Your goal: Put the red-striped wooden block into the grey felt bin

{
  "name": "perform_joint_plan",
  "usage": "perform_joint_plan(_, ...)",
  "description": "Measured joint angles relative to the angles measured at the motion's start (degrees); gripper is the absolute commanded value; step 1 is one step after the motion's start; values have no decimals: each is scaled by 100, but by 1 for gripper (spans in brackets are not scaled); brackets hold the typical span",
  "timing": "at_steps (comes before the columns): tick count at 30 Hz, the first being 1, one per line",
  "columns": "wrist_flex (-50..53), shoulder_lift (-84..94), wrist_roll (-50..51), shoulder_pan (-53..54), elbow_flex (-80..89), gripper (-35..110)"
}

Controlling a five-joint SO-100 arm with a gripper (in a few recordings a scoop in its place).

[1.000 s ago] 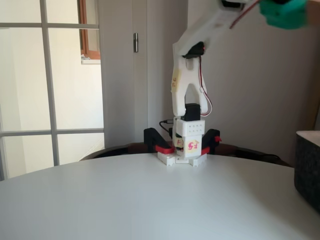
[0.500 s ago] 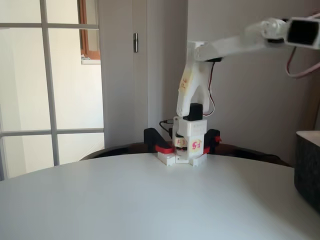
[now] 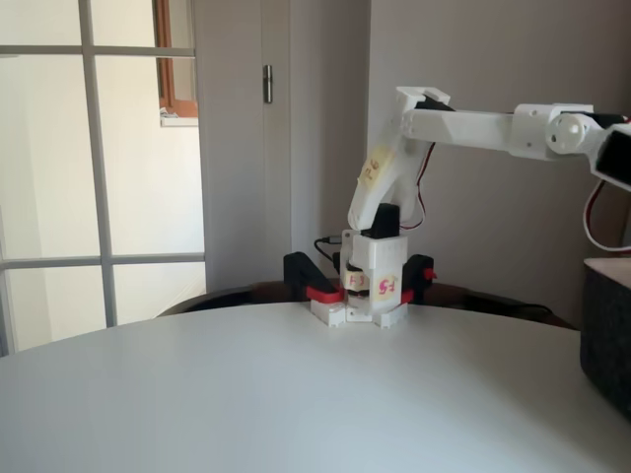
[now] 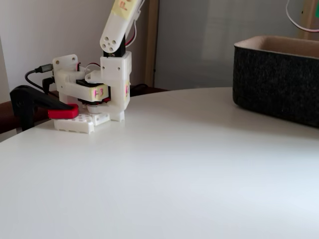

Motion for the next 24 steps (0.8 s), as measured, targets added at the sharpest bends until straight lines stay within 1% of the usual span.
perform_joint_plan(3,123,18,70,-105,-9,21)
perform_joint_plan(8,694,229,97,-220,-9,24)
perform_joint_plan(13,2101,984,264,-202,0,26)
perform_joint_plan(17,3472,1819,563,-44,0,26)
perform_joint_plan(20,4447,2514,853,255,-9,23)
perform_joint_plan(24,5528,3366,1371,1020,-9,21)
